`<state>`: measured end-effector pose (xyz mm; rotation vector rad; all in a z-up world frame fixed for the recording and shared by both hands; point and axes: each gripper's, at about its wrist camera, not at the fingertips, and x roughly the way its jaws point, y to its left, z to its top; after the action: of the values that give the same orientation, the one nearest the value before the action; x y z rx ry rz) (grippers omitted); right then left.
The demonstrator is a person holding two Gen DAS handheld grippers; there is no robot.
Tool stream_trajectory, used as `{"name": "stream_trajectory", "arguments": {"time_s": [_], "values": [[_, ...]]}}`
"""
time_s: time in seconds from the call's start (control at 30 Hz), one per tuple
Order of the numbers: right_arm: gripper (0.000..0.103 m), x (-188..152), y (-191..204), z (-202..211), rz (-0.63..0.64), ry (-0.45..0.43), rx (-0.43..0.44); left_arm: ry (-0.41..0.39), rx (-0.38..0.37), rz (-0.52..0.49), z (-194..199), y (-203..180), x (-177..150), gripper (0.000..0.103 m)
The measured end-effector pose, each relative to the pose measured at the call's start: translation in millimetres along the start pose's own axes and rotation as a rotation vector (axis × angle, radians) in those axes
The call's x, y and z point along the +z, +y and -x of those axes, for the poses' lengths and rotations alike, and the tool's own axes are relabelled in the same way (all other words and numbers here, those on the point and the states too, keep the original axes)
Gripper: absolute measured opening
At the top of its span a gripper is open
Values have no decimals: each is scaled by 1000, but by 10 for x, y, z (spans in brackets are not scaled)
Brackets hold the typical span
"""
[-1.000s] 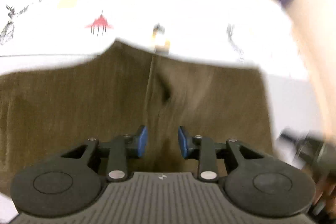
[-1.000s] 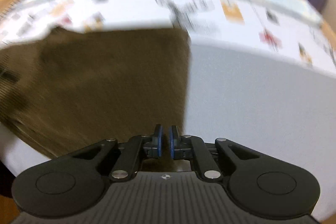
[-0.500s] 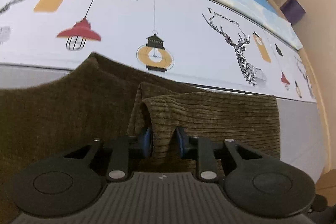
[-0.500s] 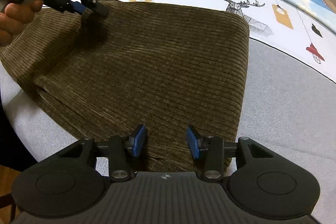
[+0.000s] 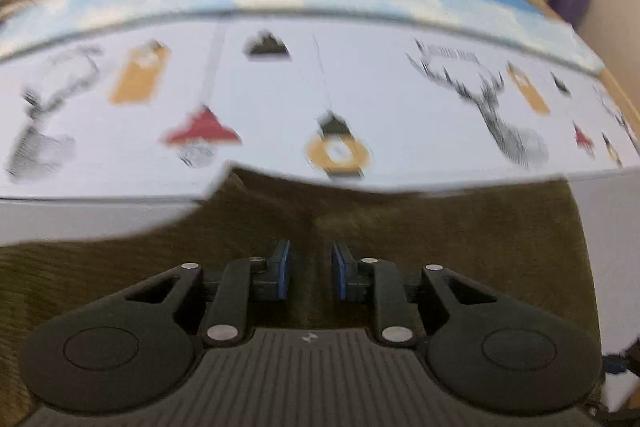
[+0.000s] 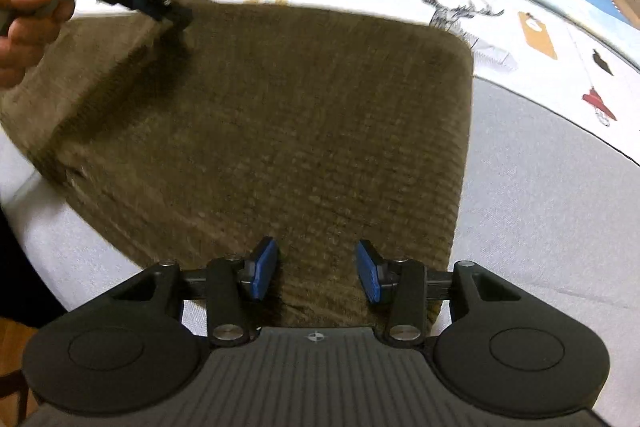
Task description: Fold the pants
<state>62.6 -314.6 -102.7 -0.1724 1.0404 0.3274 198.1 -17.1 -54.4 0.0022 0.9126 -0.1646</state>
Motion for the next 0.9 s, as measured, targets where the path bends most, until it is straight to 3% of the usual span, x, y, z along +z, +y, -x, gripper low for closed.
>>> {"name": "stream_trajectory", "arguments": {"time_s": [0.07, 0.13, 0.27, 0.33, 0.4, 0.43, 0.6, 0.77, 0.9], "values": [[46, 15, -2, 57, -16, -37, 5, -48, -45, 28, 144, 62, 21, 24], [47, 23, 12, 58, -10, -43, -10, -43, -118, 25, 196, 66, 7, 24], [47, -40, 40, -116, 24, 58, -75, 9, -172, -95, 106, -129, -93, 24], [48, -18, 57, -98, 22, 53, -79, 39, -106, -184, -42, -237, -175, 24], [48, -5, 57, -80, 6, 40, -75, 119, 46, -254, -288, -265, -304, 29], [48, 6, 66, -63, -2, 29, -73, 120, 67, -238, -319, -223, -326, 36], [48, 70, 223, 117, 40, -93, -57, 54, 97, -95, -63, 15, -132, 35], [48, 208, 544, 175, 90, -183, -22, 45, 64, 29, 191, 462, -106, 37], [48, 350, 937, 193, 201, -277, -10, 35, 35, 75, 495, 838, -171, 39]]}}
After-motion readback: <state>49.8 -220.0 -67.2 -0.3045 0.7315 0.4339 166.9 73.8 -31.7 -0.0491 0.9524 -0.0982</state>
